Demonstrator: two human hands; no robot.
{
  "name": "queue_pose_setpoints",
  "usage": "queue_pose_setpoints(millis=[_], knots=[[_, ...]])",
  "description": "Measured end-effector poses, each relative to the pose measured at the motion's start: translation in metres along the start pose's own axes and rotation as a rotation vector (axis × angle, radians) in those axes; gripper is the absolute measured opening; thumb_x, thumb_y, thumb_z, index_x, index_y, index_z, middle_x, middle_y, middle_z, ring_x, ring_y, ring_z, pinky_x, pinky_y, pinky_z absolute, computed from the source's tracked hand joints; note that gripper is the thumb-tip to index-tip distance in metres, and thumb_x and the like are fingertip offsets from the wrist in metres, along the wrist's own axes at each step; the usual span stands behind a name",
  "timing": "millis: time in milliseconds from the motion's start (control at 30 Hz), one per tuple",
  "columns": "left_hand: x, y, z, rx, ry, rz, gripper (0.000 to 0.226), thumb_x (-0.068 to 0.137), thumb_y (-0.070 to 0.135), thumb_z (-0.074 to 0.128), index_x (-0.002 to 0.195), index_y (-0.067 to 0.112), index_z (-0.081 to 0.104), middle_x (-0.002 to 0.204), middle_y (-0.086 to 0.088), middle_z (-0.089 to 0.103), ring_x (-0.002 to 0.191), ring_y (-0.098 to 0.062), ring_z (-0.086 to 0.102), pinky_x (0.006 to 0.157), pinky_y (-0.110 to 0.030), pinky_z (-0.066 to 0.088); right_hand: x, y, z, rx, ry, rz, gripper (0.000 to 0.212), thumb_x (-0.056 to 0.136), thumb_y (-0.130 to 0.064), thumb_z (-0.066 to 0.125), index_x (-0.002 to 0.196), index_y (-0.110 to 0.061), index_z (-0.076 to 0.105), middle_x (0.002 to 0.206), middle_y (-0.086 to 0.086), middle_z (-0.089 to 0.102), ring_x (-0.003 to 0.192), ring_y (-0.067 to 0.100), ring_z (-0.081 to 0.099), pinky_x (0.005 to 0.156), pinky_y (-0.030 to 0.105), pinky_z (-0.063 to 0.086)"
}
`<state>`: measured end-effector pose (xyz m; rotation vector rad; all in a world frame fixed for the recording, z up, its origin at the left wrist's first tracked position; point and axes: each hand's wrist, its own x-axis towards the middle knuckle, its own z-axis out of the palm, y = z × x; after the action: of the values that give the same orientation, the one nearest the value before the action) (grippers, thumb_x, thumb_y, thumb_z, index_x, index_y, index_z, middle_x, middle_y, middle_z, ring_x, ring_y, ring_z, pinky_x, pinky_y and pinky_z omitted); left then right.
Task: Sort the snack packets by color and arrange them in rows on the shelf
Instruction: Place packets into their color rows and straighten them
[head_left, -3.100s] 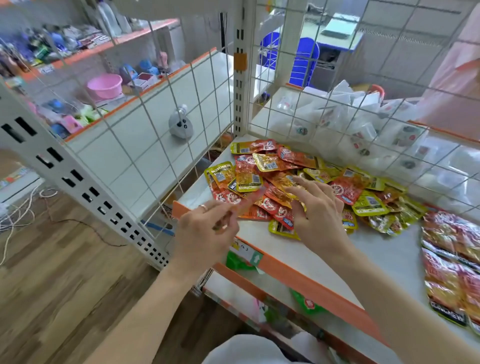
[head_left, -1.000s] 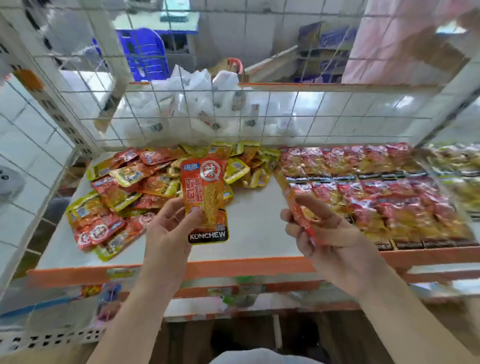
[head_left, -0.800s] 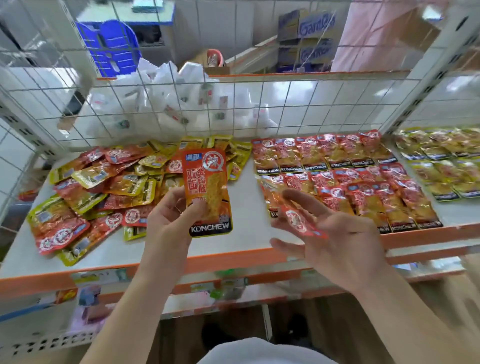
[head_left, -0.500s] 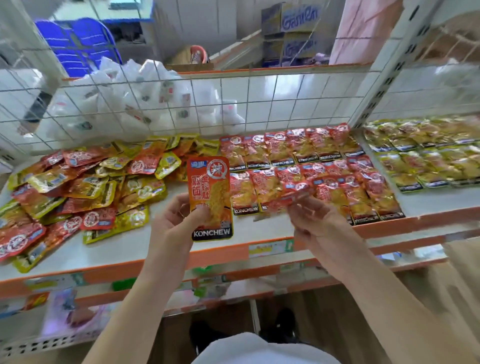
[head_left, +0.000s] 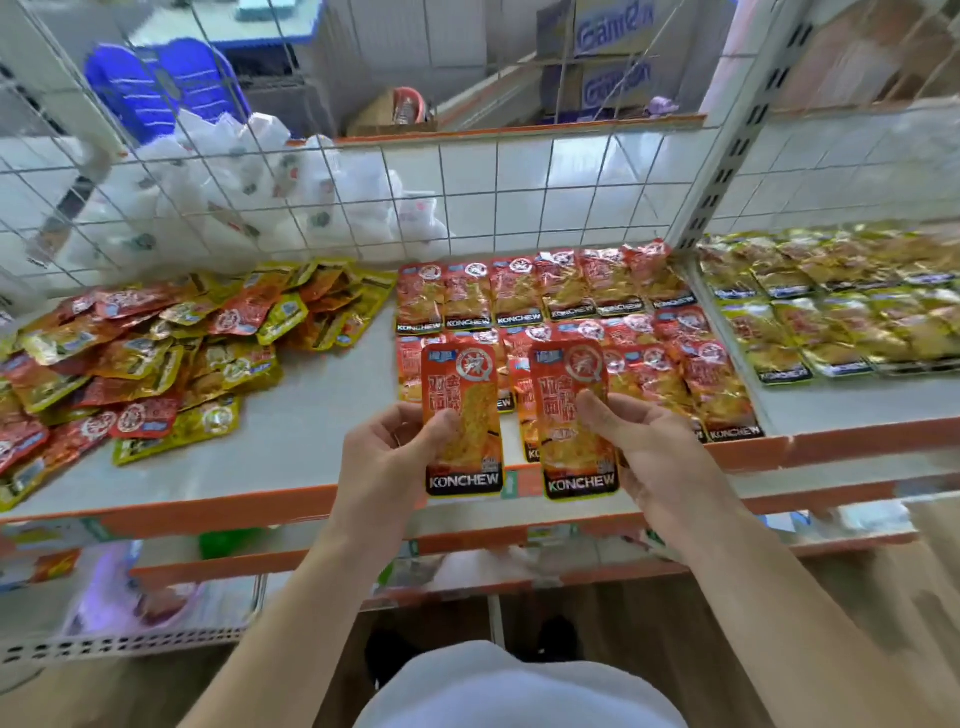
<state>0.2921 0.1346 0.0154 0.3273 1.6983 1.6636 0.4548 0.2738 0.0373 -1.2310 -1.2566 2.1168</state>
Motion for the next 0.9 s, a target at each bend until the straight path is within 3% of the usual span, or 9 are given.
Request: queue_pose_setpoints(millis=[133,200,333,400,567,700,800,900], knots=[[-0.005,-0.002,0.011,0.023,0.045,0.013,0.027,0.072,0.032,0.076,0.090,0.012,0.072,0.092,-0.012,0.077,0.090,-0.035,0.074,0.089,-0.055,0.057,0.008,0.001,-0.015,-0.050,-0.023,0.002,0.045,0.077,-0.032,0.071,0.115,-0.007,0.067,0.104,0.005,0.077,0.098,0.022,0.073,0.090,0.044,0.056],[-0.008,-0.007,0.013,0.016,0.082,0.007,0.032,0.074,0.029,0.075,0.102,0.013,0.070,0.094,-0.009,0.078,0.091,-0.034,0.075,0.085,-0.049,0.058,0.012,0.005,-0.021,-0.149,-0.036,-0.013,0.037,0.082,-0.031,0.069,0.113,-0.010,0.068,0.104,0.002,0.077,0.100,0.021,0.072,0.095,0.049,0.054],[-0.012,-0.018,0.008,-0.030,0.169,-0.003,0.041,0.086,0.014,0.072,0.126,0.014,0.060,0.095,-0.008,0.078,0.085,-0.027,0.076,0.072,-0.039,0.063,0.020,0.011,-0.022,-0.335,-0.049,-0.104,0.012,0.093,-0.018,0.066,0.103,-0.016,0.072,0.097,-0.005,0.077,0.094,0.011,0.073,0.092,0.040,0.057],[-0.012,-0.021,0.004,-0.012,0.208,0.017,0.035,0.089,0.012,0.071,0.122,0.016,0.061,0.094,-0.006,0.079,0.083,-0.023,0.077,0.068,-0.033,0.062,0.027,0.013,-0.017,-0.426,-0.039,-0.156,0.007,0.092,-0.017,0.068,0.096,-0.022,0.070,0.093,-0.006,0.077,0.090,0.007,0.072,0.086,0.032,0.058],[0.012,-0.022,-0.009,0.083,0.266,0.077,0.025,0.087,0.016,0.076,0.106,0.025,0.063,0.103,-0.005,0.076,0.092,-0.020,0.074,0.076,-0.033,0.061,0.045,0.015,0.008,-0.638,-0.013,-0.301,0.023,0.089,-0.014,0.074,0.092,-0.032,0.059,0.082,-0.017,0.065,0.077,-0.004,0.062,0.072,0.011,0.053],[0.039,-0.024,-0.018,0.273,0.259,0.122,0.027,0.087,0.022,0.078,0.110,0.023,0.063,0.107,0.002,0.071,0.101,-0.015,0.069,0.080,-0.027,0.060,0.065,0.016,0.029,-0.777,0.023,-0.368,0.020,0.090,-0.014,0.073,0.109,-0.011,0.069,0.078,-0.017,0.059,0.071,-0.006,0.056,0.066,0.003,0.047],[0.051,-0.027,-0.021,0.443,0.243,0.170,0.029,0.087,0.024,0.078,0.111,0.020,0.063,0.101,0.008,0.070,0.092,-0.007,0.068,0.080,-0.032,0.061,0.074,0.018,0.038,-0.897,0.039,-0.403,0.023,0.091,-0.016,0.072,0.112,-0.006,0.071,0.077,-0.015,0.060,0.072,-0.005,0.057,0.070,0.009,0.051],[0.054,-0.033,-0.023,0.645,0.198,0.258,0.034,0.087,0.025,0.078,0.117,0.013,0.066,0.094,0.007,0.068,0.078,0.000,0.065,0.068,-0.014,0.057,0.078,0.023,0.042,-1.018,0.059,-0.416,0.022,0.091,-0.021,0.072,0.108,-0.007,0.072,0.078,-0.009,0.064,0.072,0.001,0.060,0.075,0.018,0.053]])
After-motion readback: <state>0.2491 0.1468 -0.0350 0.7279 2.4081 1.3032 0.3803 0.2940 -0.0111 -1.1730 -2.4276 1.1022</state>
